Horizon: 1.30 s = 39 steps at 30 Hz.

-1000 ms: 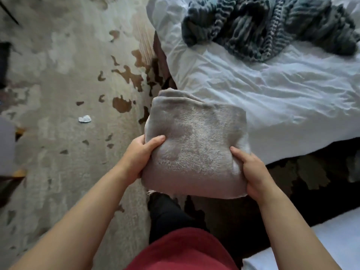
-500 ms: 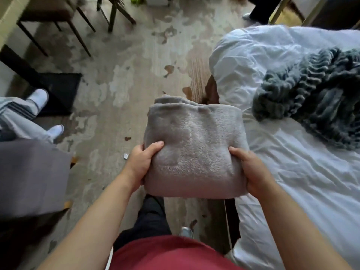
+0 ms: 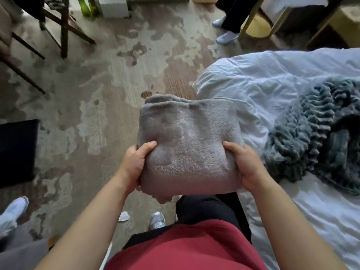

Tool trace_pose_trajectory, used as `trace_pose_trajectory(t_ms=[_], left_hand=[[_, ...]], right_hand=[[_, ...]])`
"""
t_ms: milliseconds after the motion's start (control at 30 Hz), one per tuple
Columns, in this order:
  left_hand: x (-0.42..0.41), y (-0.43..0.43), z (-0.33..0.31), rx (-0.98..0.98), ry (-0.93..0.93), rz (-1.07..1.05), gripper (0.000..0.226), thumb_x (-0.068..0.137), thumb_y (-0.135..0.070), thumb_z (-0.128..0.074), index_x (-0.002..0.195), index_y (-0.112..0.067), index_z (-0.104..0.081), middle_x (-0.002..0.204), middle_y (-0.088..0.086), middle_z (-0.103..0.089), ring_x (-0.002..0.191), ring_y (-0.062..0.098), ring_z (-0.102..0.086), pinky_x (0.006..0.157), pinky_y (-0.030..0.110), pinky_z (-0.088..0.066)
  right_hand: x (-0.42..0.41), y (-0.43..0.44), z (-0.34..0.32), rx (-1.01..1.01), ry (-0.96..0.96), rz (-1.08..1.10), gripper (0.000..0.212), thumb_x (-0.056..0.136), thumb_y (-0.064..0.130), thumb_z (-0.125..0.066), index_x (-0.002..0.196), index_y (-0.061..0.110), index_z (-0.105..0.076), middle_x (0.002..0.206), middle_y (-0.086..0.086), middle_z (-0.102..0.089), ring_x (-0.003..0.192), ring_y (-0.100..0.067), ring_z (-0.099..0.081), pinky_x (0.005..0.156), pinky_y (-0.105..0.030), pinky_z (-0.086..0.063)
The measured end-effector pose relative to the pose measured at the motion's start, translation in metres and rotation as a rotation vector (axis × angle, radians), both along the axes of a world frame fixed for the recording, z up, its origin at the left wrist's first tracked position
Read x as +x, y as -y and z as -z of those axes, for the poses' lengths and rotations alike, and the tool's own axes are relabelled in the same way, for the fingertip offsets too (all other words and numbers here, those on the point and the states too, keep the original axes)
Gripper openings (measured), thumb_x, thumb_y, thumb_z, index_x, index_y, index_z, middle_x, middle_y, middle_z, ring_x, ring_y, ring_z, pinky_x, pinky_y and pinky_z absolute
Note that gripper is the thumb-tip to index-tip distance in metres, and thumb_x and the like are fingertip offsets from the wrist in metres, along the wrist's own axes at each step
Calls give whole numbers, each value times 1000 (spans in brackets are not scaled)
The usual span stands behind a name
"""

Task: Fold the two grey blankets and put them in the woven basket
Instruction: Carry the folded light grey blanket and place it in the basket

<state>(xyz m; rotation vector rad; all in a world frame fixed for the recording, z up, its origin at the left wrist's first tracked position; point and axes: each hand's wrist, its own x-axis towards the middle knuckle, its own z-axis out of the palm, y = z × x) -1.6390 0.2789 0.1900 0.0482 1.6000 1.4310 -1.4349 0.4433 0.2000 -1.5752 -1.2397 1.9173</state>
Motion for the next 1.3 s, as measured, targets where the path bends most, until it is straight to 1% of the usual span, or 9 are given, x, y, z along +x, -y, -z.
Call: trace_pose_trajectory(t_ms=[67,200,400,567,667,800,900,1100,1300], left_hand=[[-38,-42,2,-1,10,22,18,90,-22,-59,96,-8,-68,80,6,-75,70,17,-72,53,23,-54],[-117,-134,13,-27,-14,20,16,89,-22,-60,97,-11,-68,78,3,-76,69,15,-72,51,21,-53],[-241,-267,3,-102,-32,-78,12,88,-24,-61,90,-13,-67,72,0,-75,62,14,-71,45,22,-51],[-341,-351,-16,-114,-62,-165,15,87,-25,-63,95,-13,-66,73,-1,-75,64,15,-72,47,24,-52],[-402,-399,-14,-147,-43,-207,12,86,-26,-63,92,-16,-64,68,-3,-73,59,13,-71,43,23,-50],[-493,-483,9,-162,-6,-173,24,84,-24,-62,102,-9,-66,73,2,-74,61,16,-71,44,23,-49],[-558,-562,27,-144,37,-115,31,83,-21,-62,108,-3,-64,73,5,-73,61,18,-70,46,25,-50],[-649,-720,30,-153,111,45,39,80,-23,-63,112,0,-63,79,9,-71,61,19,-68,47,24,-49],[-709,-888,38,-159,141,169,67,56,-35,-71,114,-2,-64,101,17,-72,85,30,-71,67,36,-56]], right_hand=[[-35,-38,7,4,-14,31,23,78,20,-69,100,13,-69,88,-8,-76,78,-22,-73,64,-30,-56],[-115,-130,30,-11,13,16,35,69,28,-71,101,12,-71,94,-7,-76,89,-23,-72,81,-36,-54],[-259,-281,39,-16,30,-83,39,72,30,-73,105,10,-70,91,-2,-76,86,-19,-72,74,-31,-52],[-373,-380,18,-5,6,-173,50,61,37,-72,104,12,-71,94,-6,-76,92,-25,-71,86,-41,-55],[-435,-429,19,-17,6,-192,49,59,36,-74,100,10,-71,91,-9,-76,89,-28,-71,82,-40,-55],[-515,-503,32,-23,30,-178,41,62,35,-73,96,12,-72,89,-9,-76,85,-26,-72,77,-40,-56],[-565,-566,40,-19,52,-99,35,68,32,-72,97,13,-70,85,-3,-76,79,-19,-73,68,-31,-52],[-631,-693,25,-7,115,53,24,75,30,-71,95,16,-71,86,0,-76,76,-14,-73,64,-27,-50],[-672,-832,27,-13,97,150,31,68,35,-70,94,19,-71,86,2,-76,78,-15,-73,65,-28,-52]])
